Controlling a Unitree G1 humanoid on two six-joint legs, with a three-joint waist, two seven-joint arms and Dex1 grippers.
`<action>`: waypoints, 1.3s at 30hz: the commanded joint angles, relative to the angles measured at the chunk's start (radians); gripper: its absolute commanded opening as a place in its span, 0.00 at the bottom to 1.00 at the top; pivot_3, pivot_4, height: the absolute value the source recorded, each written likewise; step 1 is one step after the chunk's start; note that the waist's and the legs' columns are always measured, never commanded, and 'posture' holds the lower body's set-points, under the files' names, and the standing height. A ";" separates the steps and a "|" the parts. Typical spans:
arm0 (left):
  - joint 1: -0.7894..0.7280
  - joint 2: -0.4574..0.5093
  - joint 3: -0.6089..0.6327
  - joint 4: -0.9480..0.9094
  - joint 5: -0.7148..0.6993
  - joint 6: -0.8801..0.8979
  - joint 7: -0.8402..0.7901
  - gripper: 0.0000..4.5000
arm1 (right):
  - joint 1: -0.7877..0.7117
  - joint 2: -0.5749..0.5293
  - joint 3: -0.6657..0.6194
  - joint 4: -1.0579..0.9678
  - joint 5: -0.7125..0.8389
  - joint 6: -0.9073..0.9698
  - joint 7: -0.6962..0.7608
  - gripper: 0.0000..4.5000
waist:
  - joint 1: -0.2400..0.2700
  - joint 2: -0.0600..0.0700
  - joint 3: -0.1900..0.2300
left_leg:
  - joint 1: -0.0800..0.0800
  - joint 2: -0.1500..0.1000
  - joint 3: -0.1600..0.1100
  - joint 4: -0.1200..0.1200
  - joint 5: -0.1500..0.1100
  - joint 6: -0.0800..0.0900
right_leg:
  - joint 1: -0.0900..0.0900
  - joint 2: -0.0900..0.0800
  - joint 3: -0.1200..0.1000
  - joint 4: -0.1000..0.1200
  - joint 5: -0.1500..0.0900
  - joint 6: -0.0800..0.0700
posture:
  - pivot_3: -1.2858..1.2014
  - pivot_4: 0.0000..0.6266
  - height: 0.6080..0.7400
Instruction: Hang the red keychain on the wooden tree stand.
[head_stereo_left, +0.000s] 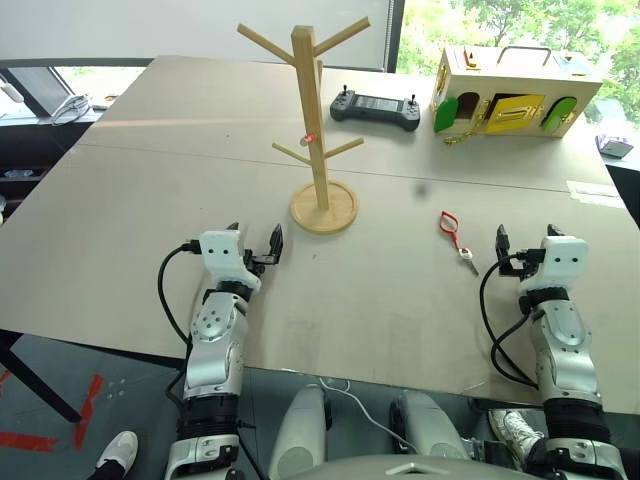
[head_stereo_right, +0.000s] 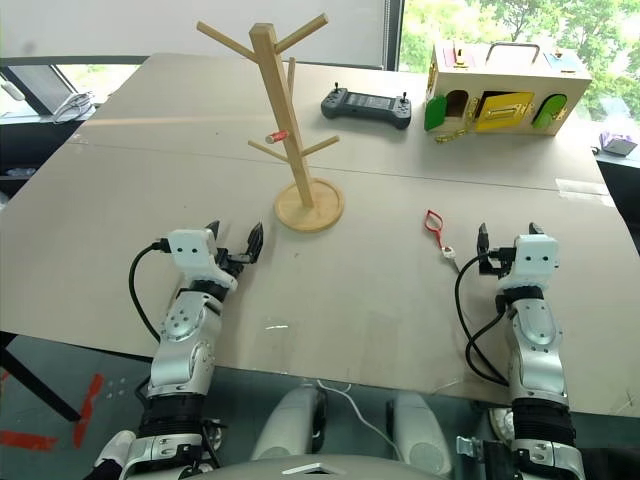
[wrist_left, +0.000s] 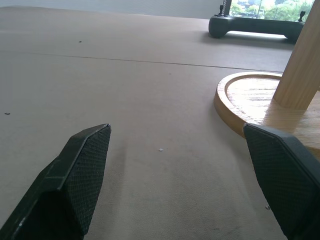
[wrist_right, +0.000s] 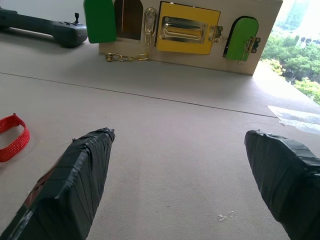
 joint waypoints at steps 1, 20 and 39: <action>-0.013 -0.001 -0.010 -0.013 -0.002 -0.025 -0.005 0.97 | -0.008 -0.014 -0.021 -0.013 0.008 -0.021 0.004 1.00 | 0.000 0.000 0.000 | 0.000 0.000 0.000 0.000 0.000 0.000 | 0.000 0.000 0.000 0.000 0.000 0.000 | 0.52 0.24 1.00; -0.026 -0.009 -0.023 -0.016 -0.007 -0.029 -0.017 0.97 | -0.015 -0.025 -0.024 0.003 0.013 -0.026 0.007 1.00 | 0.000 0.000 0.000 | 0.000 0.000 0.000 0.000 0.000 0.000 | 0.000 0.000 0.000 0.000 0.000 0.000 | 0.52 0.24 1.00; 0.183 0.150 -0.244 -0.276 -0.268 -0.094 -0.671 0.97 | -0.038 -0.171 0.108 -0.497 0.369 0.771 0.199 1.00 | -0.012 0.001 0.000 | 0.001 0.001 0.000 -0.001 0.000 0.000 | 0.000 0.001 0.001 0.000 0.000 -0.001 | 0.52 0.24 1.00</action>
